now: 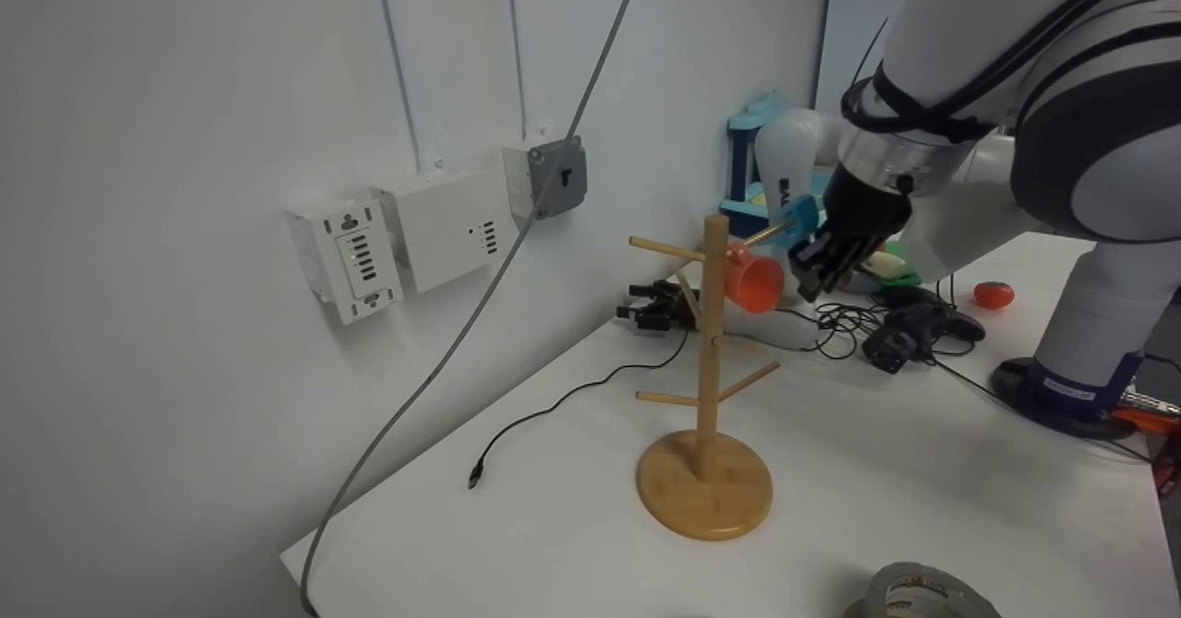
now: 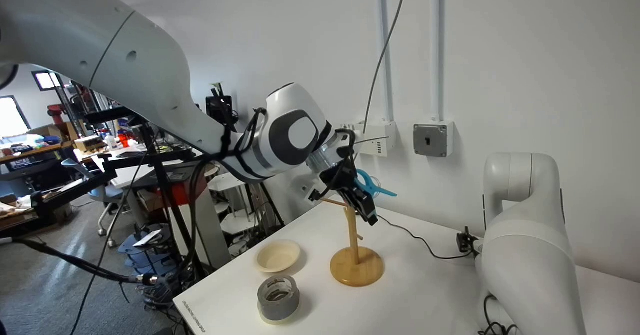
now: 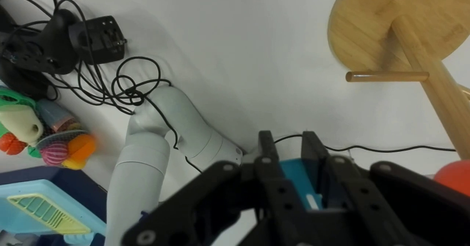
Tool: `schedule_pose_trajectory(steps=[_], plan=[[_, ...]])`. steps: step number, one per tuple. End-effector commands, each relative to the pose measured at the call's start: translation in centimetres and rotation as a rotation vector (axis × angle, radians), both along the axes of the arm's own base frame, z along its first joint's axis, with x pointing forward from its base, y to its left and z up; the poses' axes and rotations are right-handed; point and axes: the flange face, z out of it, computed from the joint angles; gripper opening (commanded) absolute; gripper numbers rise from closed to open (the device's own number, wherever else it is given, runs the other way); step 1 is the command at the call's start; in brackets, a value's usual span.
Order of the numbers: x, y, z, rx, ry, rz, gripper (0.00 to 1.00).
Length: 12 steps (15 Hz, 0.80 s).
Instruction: Remove the blue and orange objects from the hanger
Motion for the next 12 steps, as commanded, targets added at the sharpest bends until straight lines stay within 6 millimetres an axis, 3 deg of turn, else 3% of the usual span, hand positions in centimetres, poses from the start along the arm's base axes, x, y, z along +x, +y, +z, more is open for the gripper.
schedule_pose_trajectory(steps=[1,6,12], plan=[[-0.6,-1.4,2.2,0.011,-0.045,-0.047,0.06],[-1.3,-2.2,3.9,0.026,-0.07,-0.068,0.06],[-2.0,-2.4,4.5,0.016,-0.027,-0.084,0.06]])
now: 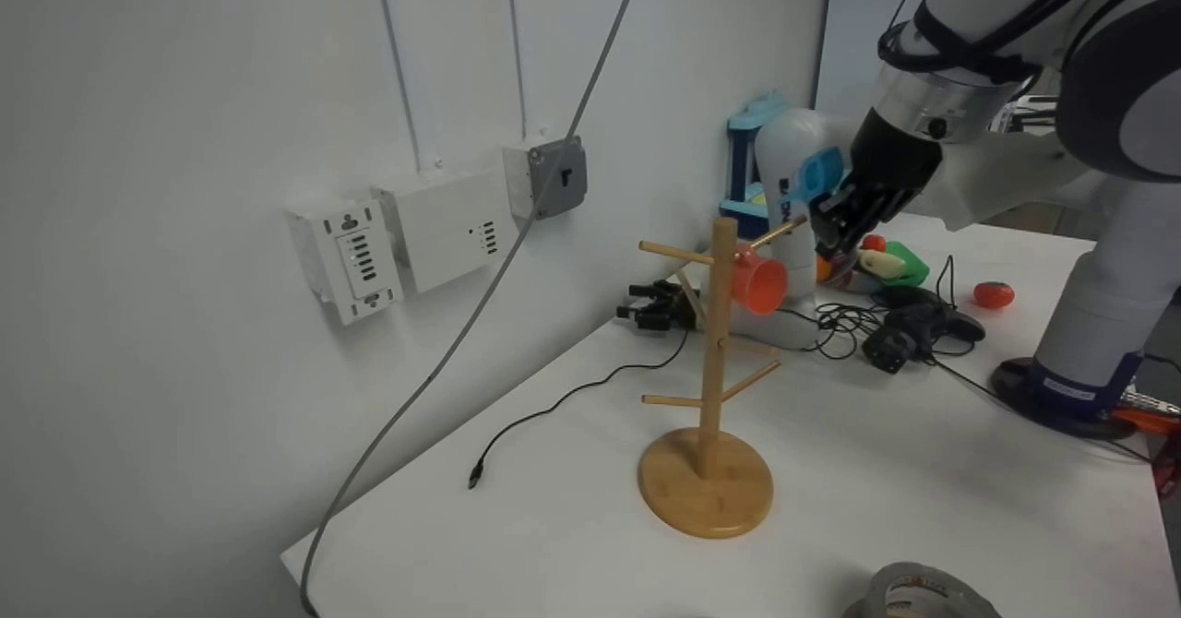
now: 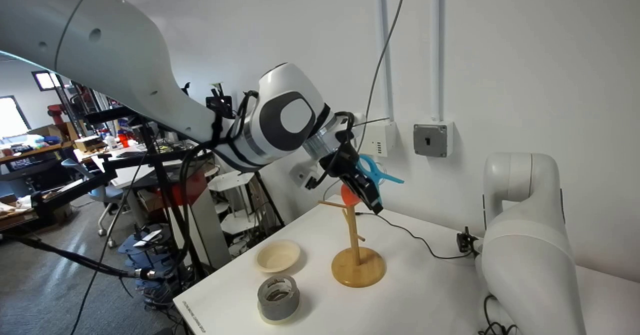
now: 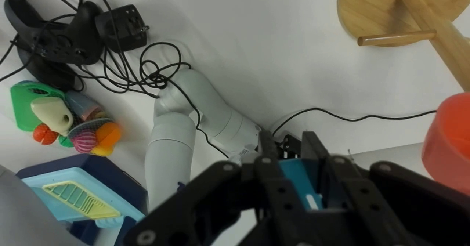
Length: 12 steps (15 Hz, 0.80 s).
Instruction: Remove the blue and orange objects from the hanger
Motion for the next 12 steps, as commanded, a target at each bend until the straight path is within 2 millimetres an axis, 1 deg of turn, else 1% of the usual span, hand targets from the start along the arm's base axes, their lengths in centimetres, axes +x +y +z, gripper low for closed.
schedule_pose_trajectory(steps=[1,3,4,5,9,12], plan=[[-1.2,-0.4,0.7,0.0,0.039,-0.036,0.06],[-1.5,-0.4,0.7,-0.002,0.075,-0.056,0.06],[-3.8,-1.7,-1.0,-0.016,0.074,-0.058,0.06],[-4.4,-1.9,-1.5,-0.021,0.092,-0.063,0.06],[-8.1,-2.9,-4.7,-0.001,0.181,-0.099,0.06],[-9.8,-3.0,-6.8,0.027,0.243,-0.109,0.06]])
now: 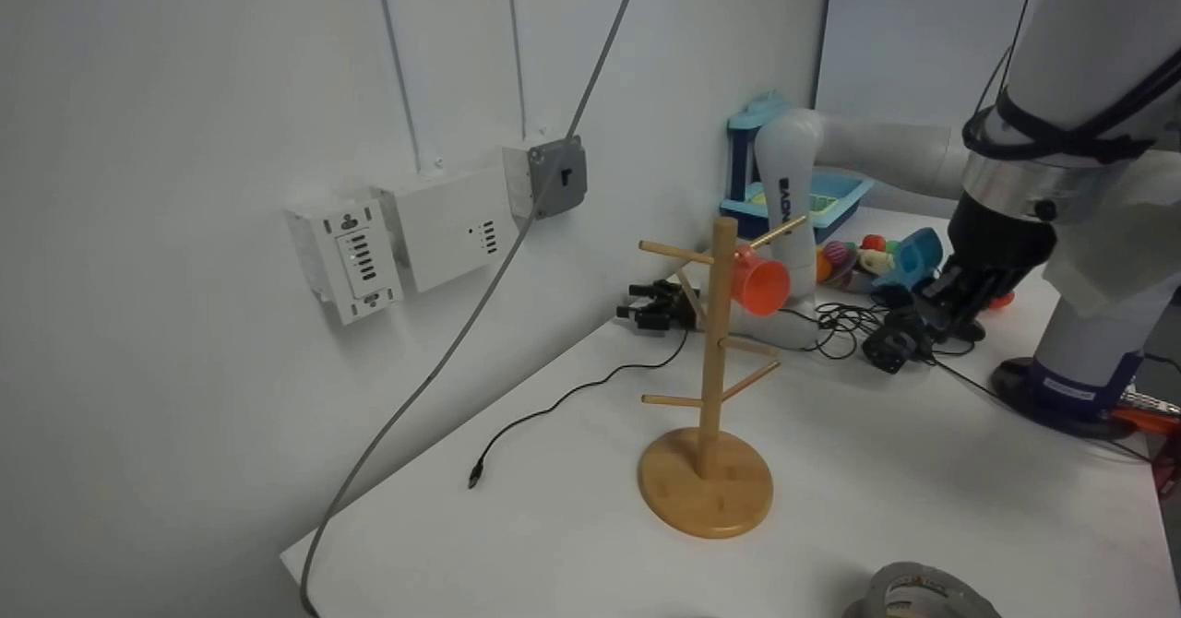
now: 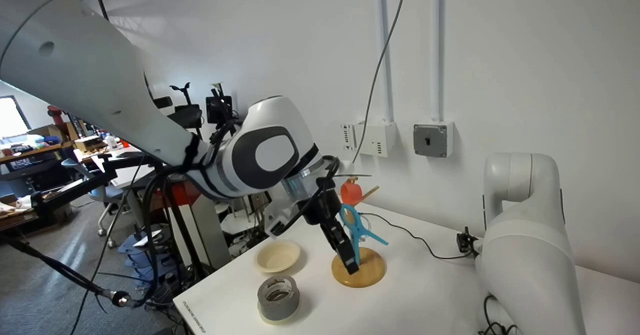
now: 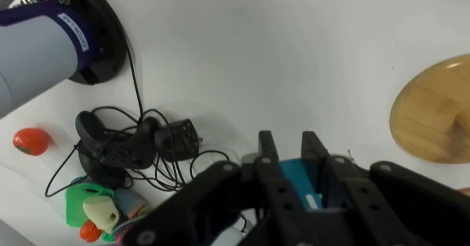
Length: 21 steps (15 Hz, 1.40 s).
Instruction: Remove the blue and orange objects from the hanger
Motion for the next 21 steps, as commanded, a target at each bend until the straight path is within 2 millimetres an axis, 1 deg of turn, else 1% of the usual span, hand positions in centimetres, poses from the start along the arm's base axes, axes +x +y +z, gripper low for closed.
schedule_pose_trajectory(steps=[1,3,6,10,15,21], plan=[[-2.5,0.3,-1.5,0.05,0.057,-0.026,0.06],[-3.0,1.3,-2.9,0.099,0.104,-0.033,0.06],[-3.3,3.1,-4.5,0.186,0.18,-0.035,0.06],[-2.8,4.9,-6.0,0.197,0.225,-0.021,0.06],[-2.3,5.1,-8.7,0.117,0.247,0.013,0.06],[-2.3,4.2,-12.3,0.037,0.313,0.044,0.06]])
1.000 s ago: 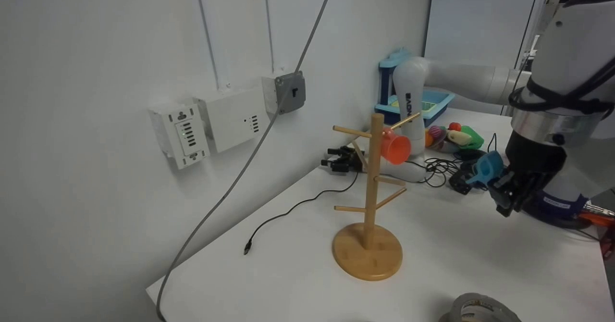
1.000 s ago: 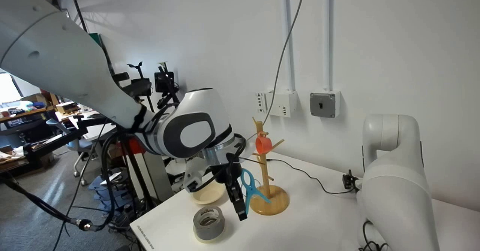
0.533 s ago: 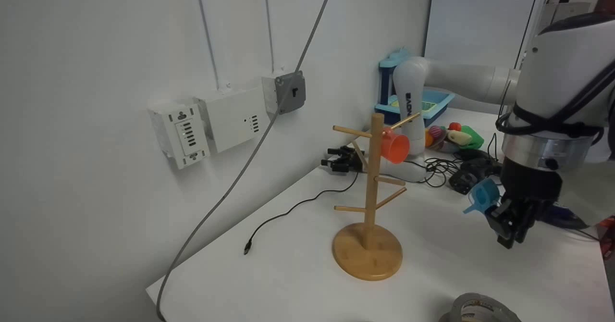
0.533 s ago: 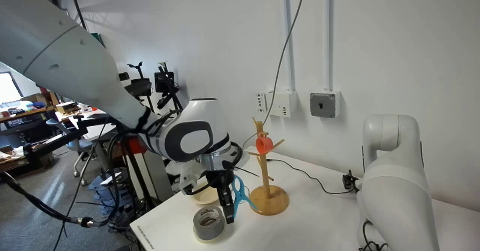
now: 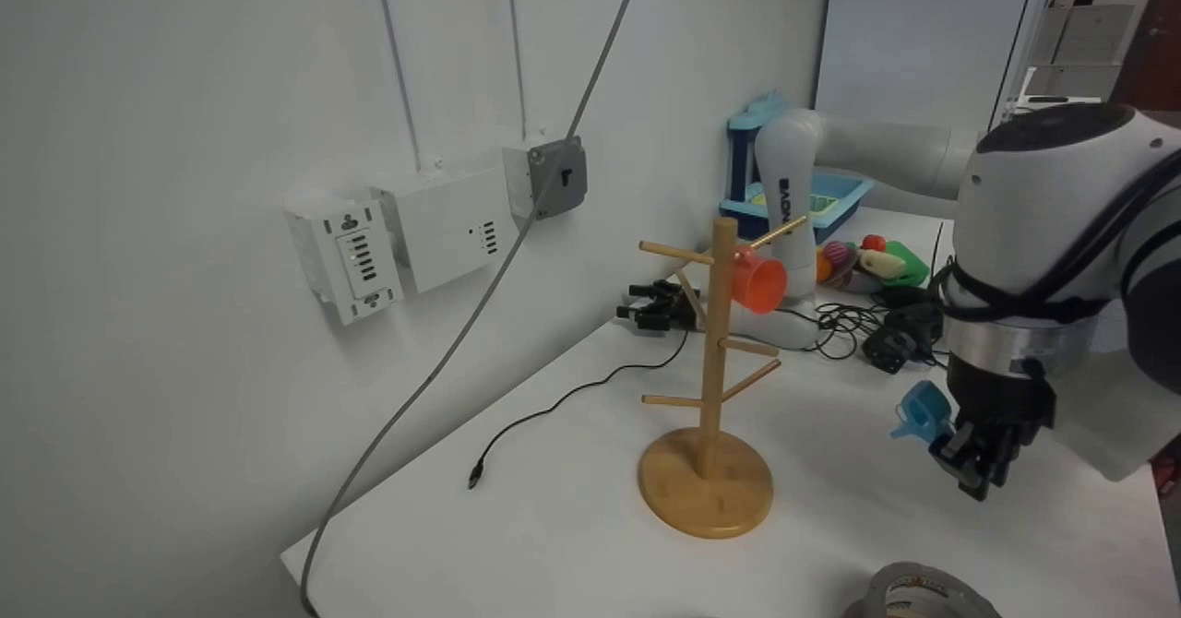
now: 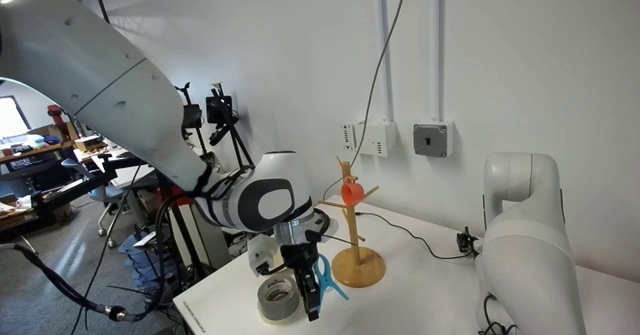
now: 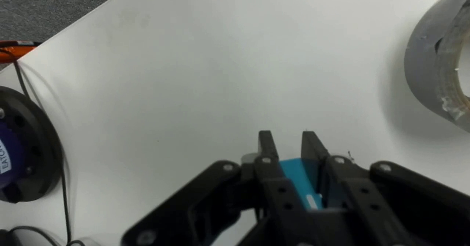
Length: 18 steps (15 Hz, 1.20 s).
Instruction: Remove the blue and orange objects from the hanger
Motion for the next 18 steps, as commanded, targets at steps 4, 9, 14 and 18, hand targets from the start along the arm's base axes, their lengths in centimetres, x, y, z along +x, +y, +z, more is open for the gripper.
schedule_pose_trajectory(steps=[4,9,14,18], plan=[[0.6,-0.9,-3.3,-0.062,0.063,0.006,0.06],[0.5,-0.7,-4.7,-0.075,0.097,0.019,0.06],[0.6,-0.6,-5.0,-0.077,0.113,0.029,0.57],[0.7,-0.9,-4.7,-0.076,0.108,0.024,0.86]])
